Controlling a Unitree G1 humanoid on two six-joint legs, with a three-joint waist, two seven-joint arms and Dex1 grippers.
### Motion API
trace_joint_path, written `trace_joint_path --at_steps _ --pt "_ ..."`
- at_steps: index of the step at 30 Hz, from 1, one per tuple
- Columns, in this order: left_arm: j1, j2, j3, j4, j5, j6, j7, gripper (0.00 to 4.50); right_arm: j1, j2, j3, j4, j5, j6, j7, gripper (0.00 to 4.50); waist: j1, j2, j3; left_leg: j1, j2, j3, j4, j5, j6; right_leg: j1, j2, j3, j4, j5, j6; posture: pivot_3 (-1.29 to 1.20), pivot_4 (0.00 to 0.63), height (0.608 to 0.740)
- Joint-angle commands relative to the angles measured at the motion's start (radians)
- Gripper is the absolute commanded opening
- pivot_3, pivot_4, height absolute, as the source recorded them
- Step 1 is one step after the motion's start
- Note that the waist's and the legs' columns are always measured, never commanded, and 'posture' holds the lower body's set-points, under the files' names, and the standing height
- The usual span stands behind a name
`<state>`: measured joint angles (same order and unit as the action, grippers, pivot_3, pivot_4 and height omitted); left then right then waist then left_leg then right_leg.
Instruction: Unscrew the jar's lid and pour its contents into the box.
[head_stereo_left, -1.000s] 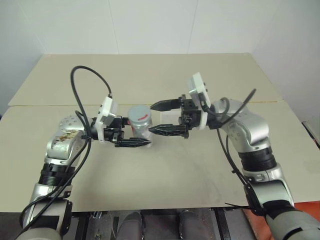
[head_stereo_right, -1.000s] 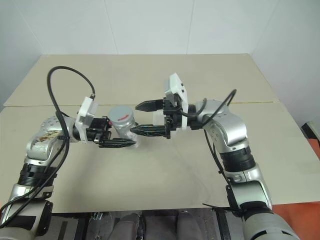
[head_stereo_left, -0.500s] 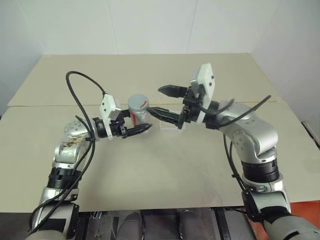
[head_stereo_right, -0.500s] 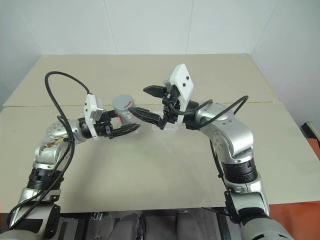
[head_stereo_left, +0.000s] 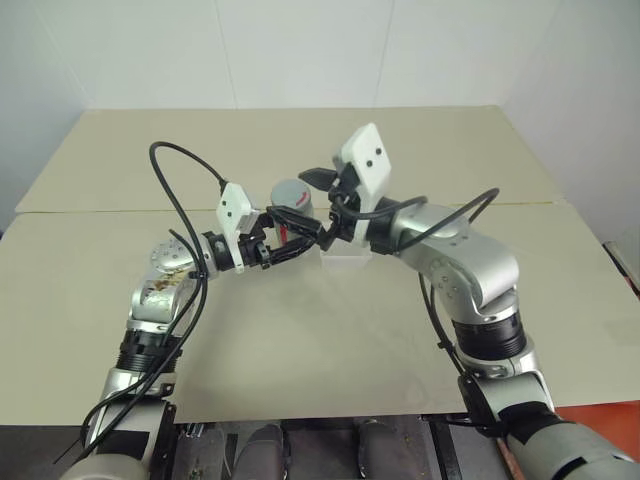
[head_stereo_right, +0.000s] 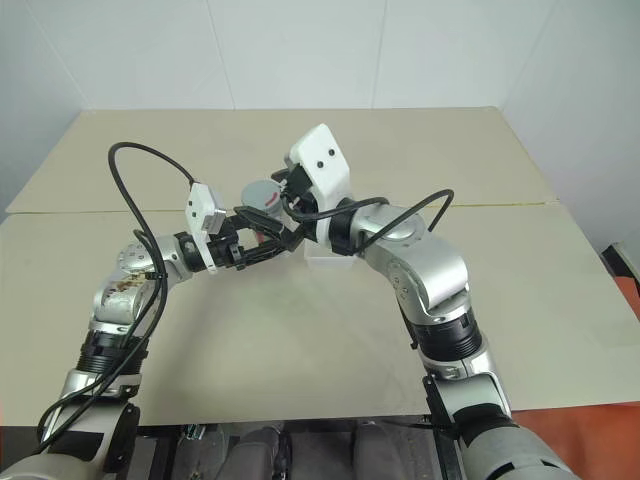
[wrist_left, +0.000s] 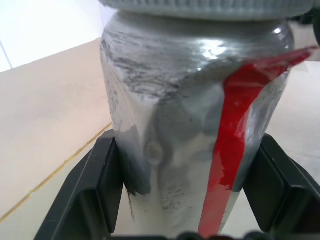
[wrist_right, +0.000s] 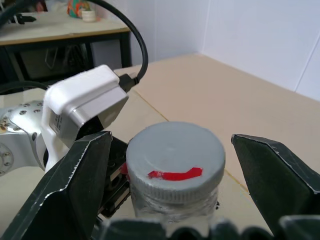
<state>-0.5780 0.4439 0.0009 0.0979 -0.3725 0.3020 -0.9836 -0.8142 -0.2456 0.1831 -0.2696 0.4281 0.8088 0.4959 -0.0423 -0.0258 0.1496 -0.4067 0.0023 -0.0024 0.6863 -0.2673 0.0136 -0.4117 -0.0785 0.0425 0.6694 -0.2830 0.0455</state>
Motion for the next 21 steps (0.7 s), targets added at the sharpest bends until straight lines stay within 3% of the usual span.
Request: trace_joint_path --at_steps 1,12,15,18,21 --pt "-0.02 0.001 0.005 -0.018 -0.006 -0.028 -0.002 2.97 -0.036 0.006 -0.006 -0.013 -0.01 0.007 -0.01 4.45 0.0 0.0 0.0 0.0 0.0 0.0 0.0 0.0 0.0 0.0 0.0 0.0 0.0 0.0 0.0 0.0 0.15 0.74" --pt "-0.018 0.004 0.007 -0.024 -0.011 -0.026 -0.014 2.97 -0.047 0.016 -0.008 0.015 -0.022 0.008 -0.009 4.45 0.0 0.0 0.0 0.0 0.0 0.0 0.0 0.0 0.0 -0.001 0.0 0.0 0.002 0.0 0.0 0.0 0.15 0.74" --pt "-0.017 0.006 0.008 -0.025 -0.013 -0.026 -0.019 2.97 -0.047 0.018 -0.011 0.017 -0.019 0.008 -0.008 3.87 -0.001 0.0 0.0 0.0 0.0 0.0 0.0 0.0 0.0 -0.001 0.0 0.0 0.002 0.0 0.0 0.0 0.15 0.74" --pt "-0.017 0.006 0.007 -0.025 -0.014 -0.025 -0.022 2.97 -0.047 0.019 -0.013 0.018 -0.018 0.008 -0.006 2.89 -0.001 0.0 0.0 0.0 0.0 0.0 0.0 0.0 0.0 -0.001 0.0 0.0 0.002 0.0 0.0 0.0 0.15 0.74" --pt "-0.016 0.006 0.005 -0.024 -0.015 -0.024 -0.026 2.97 -0.048 0.019 -0.017 0.017 -0.013 0.009 -0.002 2.79 -0.001 0.0 0.0 0.0 0.0 0.0 0.0 0.0 0.0 -0.001 0.0 0.0 0.002 0.0 0.0 0.0 0.15 0.74"
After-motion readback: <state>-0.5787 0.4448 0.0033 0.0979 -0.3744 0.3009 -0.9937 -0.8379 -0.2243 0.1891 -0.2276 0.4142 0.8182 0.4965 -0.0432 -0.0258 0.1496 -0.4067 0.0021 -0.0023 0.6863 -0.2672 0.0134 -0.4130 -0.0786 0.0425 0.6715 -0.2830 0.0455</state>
